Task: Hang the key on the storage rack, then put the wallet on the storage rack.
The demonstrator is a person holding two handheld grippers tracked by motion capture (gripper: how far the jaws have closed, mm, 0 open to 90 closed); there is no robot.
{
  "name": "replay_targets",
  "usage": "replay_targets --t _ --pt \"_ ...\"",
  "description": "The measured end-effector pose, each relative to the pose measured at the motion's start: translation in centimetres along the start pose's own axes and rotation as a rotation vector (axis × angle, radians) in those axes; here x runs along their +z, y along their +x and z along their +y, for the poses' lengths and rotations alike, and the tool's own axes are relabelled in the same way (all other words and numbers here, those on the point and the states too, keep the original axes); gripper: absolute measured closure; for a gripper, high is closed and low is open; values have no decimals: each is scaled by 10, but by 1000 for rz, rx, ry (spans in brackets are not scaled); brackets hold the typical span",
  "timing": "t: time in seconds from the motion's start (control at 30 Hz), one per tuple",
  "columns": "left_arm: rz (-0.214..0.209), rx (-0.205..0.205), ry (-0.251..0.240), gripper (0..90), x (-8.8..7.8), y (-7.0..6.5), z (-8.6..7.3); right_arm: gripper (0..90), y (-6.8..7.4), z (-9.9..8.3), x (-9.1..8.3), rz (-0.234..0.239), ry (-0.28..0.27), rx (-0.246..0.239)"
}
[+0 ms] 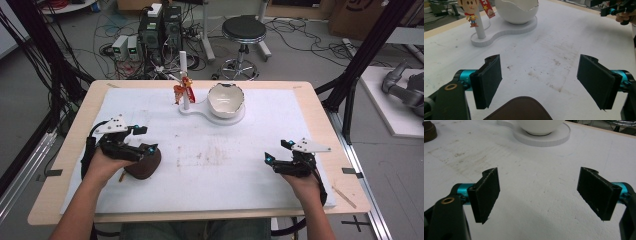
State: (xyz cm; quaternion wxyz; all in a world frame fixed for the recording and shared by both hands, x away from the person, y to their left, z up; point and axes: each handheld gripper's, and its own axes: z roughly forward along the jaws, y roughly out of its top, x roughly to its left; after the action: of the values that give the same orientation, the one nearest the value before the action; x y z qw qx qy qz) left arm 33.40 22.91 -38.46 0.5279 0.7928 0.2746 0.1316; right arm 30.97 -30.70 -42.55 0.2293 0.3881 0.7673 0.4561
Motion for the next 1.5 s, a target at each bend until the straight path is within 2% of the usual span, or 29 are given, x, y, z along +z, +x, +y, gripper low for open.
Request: replay_targets --t 0.17,0.33,0.6,0.9,1.07,1.23,1.33,1.5 --pt "8 -3 -12 199 -2 1 2 186 -2 -2 -1 -3 2 3" --pt "16 13 -6 199 -3 -1 5 186 -4 -2 0 4 6 2" --pt "26 0 -22 199 -8 -1 3 186 -1 -2 1 10 6 -2" --pt "35 -9 4 199 -14 -8 -8 186 4 2 2 15 4 -8" --pt "59 -23 31 199 -28 -14 -23 186 7 3 4 27 7 -21" --pt "92 -56 40 199 -43 -16 -38 186 7 3 3 27 4 -22" --pt "109 -60 49 199 -49 -17 -44 186 8 4 3 27 5 -23" --pt "111 -64 64 199 -53 -17 -51 186 8 4 4 29 6 -24"
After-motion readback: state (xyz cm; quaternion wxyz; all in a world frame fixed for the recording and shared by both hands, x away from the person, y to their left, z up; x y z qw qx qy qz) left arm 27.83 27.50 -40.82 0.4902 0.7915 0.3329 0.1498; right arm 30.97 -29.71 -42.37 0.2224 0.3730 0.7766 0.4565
